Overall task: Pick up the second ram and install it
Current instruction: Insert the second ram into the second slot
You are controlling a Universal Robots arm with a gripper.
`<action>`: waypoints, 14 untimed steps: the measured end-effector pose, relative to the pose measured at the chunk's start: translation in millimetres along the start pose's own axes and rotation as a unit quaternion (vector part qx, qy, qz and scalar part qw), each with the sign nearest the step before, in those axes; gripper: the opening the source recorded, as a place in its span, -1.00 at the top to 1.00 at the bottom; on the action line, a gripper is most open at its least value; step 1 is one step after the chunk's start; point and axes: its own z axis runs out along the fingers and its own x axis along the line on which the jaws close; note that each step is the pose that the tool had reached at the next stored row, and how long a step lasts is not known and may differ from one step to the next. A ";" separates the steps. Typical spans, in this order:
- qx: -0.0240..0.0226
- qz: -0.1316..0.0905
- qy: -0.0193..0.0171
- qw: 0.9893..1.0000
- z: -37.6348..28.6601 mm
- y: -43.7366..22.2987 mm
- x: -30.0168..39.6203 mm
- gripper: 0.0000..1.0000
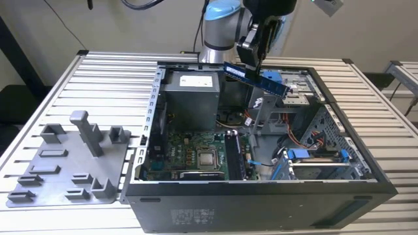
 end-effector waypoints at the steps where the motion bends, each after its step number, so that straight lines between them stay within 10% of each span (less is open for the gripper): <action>1: 0.000 0.007 0.000 1.000 0.1 -0.1 0.1 0.73; 14: 0.002 0.093 0.001 0.996 0.9 -0.3 0.5 0.73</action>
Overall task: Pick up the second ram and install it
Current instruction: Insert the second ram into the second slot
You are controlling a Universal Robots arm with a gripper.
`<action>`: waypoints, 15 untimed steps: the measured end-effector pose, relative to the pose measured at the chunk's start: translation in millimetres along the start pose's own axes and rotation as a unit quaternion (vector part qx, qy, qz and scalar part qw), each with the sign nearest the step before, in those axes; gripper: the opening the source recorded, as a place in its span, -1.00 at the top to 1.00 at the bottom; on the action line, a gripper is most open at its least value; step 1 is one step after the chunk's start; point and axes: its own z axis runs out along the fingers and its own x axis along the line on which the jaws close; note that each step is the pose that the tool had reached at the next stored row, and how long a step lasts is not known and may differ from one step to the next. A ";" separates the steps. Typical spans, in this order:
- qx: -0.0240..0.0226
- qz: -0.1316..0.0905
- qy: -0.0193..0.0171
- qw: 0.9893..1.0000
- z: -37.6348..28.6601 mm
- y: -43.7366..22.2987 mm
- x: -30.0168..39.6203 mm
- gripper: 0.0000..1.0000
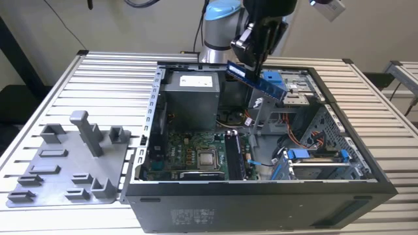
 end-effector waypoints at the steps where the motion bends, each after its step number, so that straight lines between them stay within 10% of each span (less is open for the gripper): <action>1: 0.000 0.007 0.000 1.000 0.1 0.0 0.0 0.73; 15: 0.003 0.100 0.001 0.995 0.9 -0.2 0.3 0.73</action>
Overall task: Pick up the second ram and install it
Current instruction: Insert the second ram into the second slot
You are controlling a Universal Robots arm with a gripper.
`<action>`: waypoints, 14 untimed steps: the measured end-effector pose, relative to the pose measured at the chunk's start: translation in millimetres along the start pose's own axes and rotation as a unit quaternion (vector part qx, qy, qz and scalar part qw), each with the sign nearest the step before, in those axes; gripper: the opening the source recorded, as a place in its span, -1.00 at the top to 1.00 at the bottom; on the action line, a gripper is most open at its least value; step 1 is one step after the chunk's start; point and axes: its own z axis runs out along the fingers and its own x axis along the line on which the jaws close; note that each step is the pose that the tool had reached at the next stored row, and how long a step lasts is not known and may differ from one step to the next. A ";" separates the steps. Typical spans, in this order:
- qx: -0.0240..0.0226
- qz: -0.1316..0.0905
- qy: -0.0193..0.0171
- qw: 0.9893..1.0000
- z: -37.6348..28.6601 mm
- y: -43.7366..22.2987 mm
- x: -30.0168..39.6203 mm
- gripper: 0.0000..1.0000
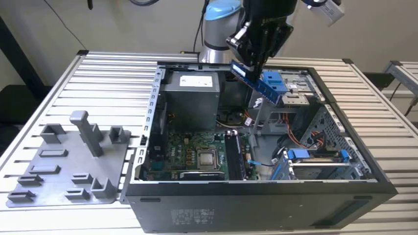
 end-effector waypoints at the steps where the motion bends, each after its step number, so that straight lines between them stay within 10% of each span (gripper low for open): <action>1: 0.000 0.007 0.000 1.000 0.1 0.0 0.0 0.73; 14: 0.002 0.088 0.001 0.996 0.7 -0.5 0.4 0.73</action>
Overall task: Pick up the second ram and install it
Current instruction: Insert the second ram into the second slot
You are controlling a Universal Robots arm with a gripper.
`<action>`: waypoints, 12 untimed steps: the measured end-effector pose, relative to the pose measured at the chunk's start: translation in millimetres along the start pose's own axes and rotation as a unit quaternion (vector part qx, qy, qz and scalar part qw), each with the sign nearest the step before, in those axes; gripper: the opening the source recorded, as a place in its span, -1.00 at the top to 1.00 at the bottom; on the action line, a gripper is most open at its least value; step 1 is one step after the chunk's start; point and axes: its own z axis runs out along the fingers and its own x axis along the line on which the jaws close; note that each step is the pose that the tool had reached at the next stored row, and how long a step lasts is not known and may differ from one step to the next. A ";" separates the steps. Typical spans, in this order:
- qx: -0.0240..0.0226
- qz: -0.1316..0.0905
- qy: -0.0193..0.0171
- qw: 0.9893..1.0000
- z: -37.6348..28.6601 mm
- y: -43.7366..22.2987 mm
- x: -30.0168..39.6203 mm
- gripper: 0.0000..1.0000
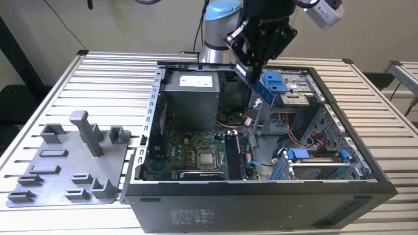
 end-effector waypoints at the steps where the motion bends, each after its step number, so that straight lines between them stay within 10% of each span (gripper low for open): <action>1: 0.000 0.007 0.000 1.000 0.1 -0.1 0.0 0.73; 12: 0.002 0.074 0.001 0.997 0.8 -0.9 0.4 0.73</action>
